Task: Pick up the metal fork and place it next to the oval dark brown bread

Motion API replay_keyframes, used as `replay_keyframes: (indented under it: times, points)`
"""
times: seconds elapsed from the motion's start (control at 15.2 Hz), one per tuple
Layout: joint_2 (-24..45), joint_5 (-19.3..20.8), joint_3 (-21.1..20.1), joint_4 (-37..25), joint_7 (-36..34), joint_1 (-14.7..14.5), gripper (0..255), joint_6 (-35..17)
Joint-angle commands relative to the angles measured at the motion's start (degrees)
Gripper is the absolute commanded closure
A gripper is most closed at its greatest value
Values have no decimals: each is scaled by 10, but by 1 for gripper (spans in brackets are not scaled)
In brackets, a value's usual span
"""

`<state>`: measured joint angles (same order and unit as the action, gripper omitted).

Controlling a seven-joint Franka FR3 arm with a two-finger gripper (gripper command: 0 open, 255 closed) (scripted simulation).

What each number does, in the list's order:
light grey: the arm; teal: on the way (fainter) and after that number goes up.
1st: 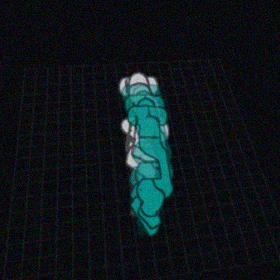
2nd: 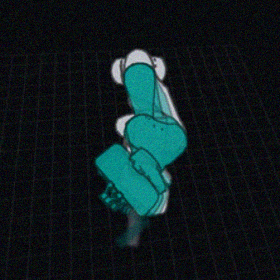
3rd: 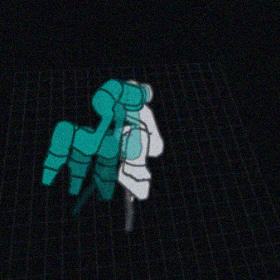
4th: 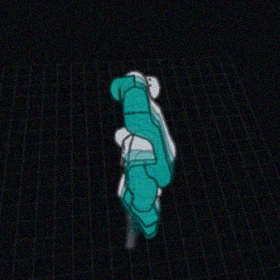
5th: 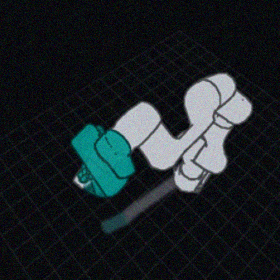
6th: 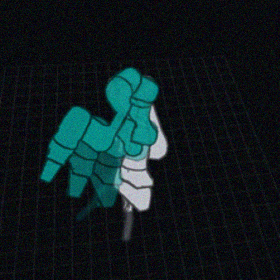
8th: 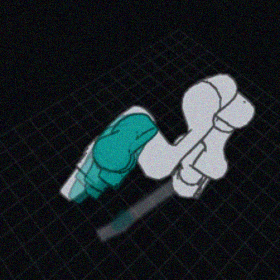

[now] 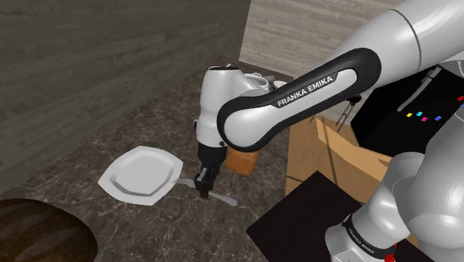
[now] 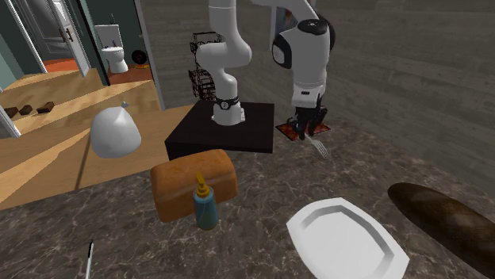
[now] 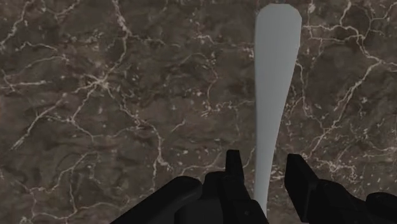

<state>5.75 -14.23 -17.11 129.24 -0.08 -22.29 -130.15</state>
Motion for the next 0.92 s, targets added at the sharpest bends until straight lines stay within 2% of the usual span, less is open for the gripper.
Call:
replay_keyframes:
  times: [0.0, 0.46, 0.86]
  points:
    - [28, 12, -7, -37, -29, -12, 255, 4]
    - [144, 61, -19, -192, -123, -67, 255, 32]
    - [255, 102, -16, -360, -190, -124, 255, 81]
